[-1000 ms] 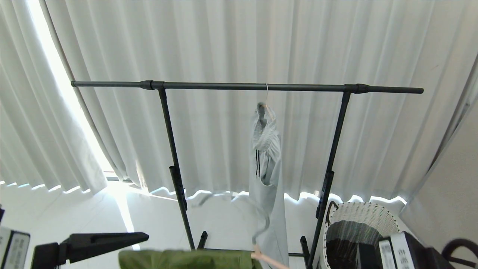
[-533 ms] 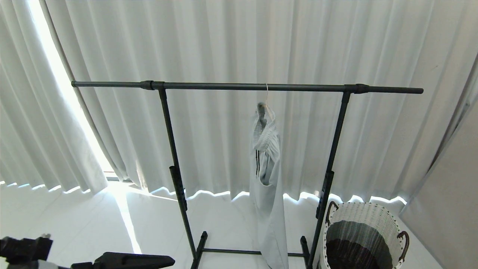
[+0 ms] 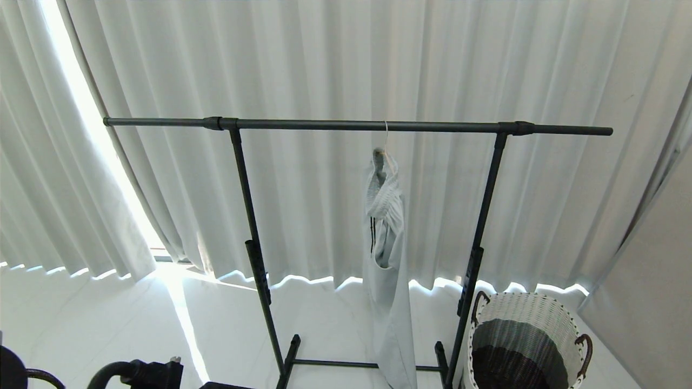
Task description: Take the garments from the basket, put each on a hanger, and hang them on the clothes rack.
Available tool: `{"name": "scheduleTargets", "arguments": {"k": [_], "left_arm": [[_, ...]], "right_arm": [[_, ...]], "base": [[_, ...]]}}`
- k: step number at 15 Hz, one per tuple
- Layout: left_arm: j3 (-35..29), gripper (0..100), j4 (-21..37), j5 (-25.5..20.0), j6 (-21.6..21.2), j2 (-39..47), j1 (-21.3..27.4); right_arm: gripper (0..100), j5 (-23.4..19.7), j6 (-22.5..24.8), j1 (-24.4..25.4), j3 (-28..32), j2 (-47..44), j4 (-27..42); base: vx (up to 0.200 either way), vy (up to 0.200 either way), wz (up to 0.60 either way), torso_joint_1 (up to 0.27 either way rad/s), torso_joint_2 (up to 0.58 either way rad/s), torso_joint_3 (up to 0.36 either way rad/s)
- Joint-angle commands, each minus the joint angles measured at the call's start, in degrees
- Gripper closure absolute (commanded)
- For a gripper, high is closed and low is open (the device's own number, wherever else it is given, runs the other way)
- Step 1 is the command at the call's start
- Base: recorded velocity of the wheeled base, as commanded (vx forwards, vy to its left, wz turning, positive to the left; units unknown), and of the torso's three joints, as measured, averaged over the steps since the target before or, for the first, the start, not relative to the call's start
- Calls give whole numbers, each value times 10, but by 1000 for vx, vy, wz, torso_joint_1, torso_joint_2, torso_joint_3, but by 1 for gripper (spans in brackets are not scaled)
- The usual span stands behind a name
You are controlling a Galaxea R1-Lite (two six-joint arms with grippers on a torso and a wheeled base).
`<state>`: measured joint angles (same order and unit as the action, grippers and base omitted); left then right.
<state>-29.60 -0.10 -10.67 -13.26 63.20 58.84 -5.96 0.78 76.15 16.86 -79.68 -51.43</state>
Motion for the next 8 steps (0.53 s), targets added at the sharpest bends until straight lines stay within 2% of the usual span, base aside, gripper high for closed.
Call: {"name": "scheduleTargets", "arguments": {"k": [1,8], "left_arm": [[1,100,0,-1,0,6,0],[6,100,0,0,0,5,-1]], "right_arm": [[100,0,1,0,1,-1,-1],[100,0,0,0,0,0,-1]], "base": [[0,0,0,0,0,0],[0,0,0,0,0,0]]}}
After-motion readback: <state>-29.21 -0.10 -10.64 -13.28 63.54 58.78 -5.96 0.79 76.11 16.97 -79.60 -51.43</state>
